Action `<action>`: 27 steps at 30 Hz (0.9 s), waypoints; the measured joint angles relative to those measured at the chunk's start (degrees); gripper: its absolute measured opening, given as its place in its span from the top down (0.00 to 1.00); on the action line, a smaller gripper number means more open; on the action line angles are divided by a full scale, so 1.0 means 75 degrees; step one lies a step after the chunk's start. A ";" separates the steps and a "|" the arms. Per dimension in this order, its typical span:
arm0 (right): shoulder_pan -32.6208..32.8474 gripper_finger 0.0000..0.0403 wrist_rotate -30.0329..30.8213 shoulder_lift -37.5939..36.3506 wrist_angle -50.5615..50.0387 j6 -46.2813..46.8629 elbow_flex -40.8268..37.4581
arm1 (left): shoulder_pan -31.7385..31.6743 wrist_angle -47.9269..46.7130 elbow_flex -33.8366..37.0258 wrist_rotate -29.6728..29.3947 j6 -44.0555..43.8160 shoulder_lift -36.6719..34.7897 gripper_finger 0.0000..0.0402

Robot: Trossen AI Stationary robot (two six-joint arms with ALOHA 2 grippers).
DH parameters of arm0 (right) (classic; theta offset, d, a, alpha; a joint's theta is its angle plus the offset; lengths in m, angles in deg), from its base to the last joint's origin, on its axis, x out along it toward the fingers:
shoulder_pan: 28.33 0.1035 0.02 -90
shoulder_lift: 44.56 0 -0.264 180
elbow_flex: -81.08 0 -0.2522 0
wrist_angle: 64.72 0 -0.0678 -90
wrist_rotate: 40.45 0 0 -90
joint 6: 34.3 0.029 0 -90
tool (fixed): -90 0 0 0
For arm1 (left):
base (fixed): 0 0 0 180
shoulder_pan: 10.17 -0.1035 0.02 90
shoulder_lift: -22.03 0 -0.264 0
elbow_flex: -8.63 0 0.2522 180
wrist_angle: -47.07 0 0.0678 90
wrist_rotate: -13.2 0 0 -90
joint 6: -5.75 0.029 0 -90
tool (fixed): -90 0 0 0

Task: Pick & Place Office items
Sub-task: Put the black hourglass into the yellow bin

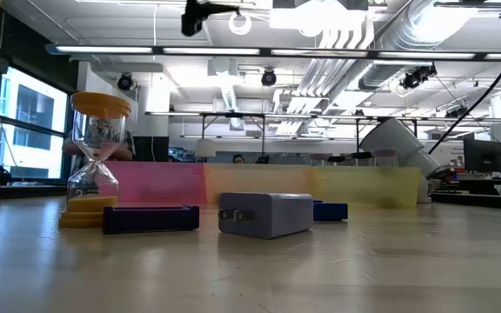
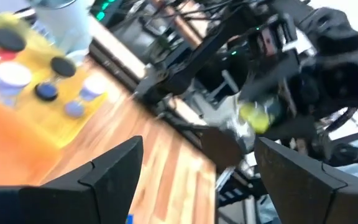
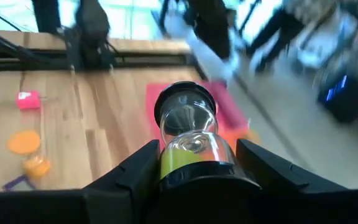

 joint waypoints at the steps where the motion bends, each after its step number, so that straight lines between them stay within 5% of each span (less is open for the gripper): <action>1: -0.0091 0.54 -0.0181 -0.0050 -0.0289 0.0424 0.0003 | -0.0019 -0.0142 0.0000 -0.0001 0.0012 0.0000 0.25; 10: -0.1548 0.54 -0.2815 -0.0157 -0.2570 0.2735 0.0003 | 0.0458 -0.0472 0.0002 0.0007 0.0019 0.0000 0.25; 20: -0.3585 0.54 -0.4881 -0.0154 -0.3127 0.2478 0.0003 | 0.1206 -0.1163 0.0003 0.0016 0.0026 0.0000 0.25; 27: -0.4887 0.54 -0.5461 0.0249 -0.3693 0.2277 0.0003 | 0.1600 -0.1417 0.0003 0.0013 0.0022 0.0000 0.25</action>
